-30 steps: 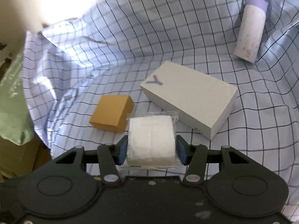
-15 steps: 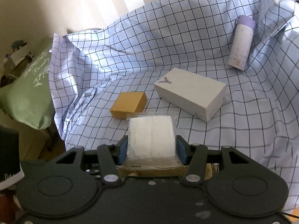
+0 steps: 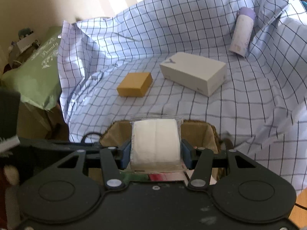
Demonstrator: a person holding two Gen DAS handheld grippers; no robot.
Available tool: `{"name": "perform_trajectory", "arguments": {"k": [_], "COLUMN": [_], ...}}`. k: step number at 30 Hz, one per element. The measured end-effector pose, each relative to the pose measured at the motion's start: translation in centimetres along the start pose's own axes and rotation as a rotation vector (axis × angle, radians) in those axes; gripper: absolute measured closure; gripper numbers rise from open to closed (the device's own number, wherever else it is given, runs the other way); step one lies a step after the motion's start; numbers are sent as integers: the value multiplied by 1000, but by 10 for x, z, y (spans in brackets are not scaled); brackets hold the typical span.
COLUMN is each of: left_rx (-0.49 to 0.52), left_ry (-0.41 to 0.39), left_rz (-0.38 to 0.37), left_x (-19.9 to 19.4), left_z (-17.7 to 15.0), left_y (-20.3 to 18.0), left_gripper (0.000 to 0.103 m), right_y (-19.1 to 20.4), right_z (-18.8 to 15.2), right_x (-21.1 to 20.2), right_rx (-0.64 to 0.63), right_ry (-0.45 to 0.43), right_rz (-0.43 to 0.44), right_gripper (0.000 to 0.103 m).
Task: Organize soft objects
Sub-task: 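Open the left tool to drop the puff in the basket while the right tool releases the packet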
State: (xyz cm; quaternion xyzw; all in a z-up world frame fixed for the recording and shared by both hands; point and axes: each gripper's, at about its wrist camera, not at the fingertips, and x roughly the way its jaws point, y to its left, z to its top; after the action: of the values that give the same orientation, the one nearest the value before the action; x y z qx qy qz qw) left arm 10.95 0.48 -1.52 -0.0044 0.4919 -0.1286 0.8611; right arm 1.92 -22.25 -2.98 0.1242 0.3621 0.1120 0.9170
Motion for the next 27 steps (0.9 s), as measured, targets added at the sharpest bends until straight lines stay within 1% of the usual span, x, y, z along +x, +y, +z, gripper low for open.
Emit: {"name": "perform_trajectory", "arguments": {"k": [7, 16, 17, 18, 19, 27], "left_rx": [-9, -26, -30, -34, -38, -61], "left_ry": [8, 6, 7, 7, 3, -8], "left_rz": [-20, -43, -42, -42, -42, -28], "left_x": [-7, -9, -8, -8, -8, -8], "left_z": [-6, -5, -6, -6, -6, -4], "left_y": [2, 5, 6, 7, 7, 13], "left_gripper": [48, 47, 45, 39, 38, 38], "right_y": [-2, -1, 0, 1, 1, 1], "right_z": [-15, -12, -12, -11, -11, -8], "right_x": [-5, -4, -3, -3, -2, 1], "right_rx": [-16, -21, -24, -25, -27, -16], "right_ry": [21, 32, 33, 34, 34, 35], "right_rz": [-35, -38, -36, -35, -32, -34], "right_gripper": [51, 51, 51, 51, 51, 51]}}
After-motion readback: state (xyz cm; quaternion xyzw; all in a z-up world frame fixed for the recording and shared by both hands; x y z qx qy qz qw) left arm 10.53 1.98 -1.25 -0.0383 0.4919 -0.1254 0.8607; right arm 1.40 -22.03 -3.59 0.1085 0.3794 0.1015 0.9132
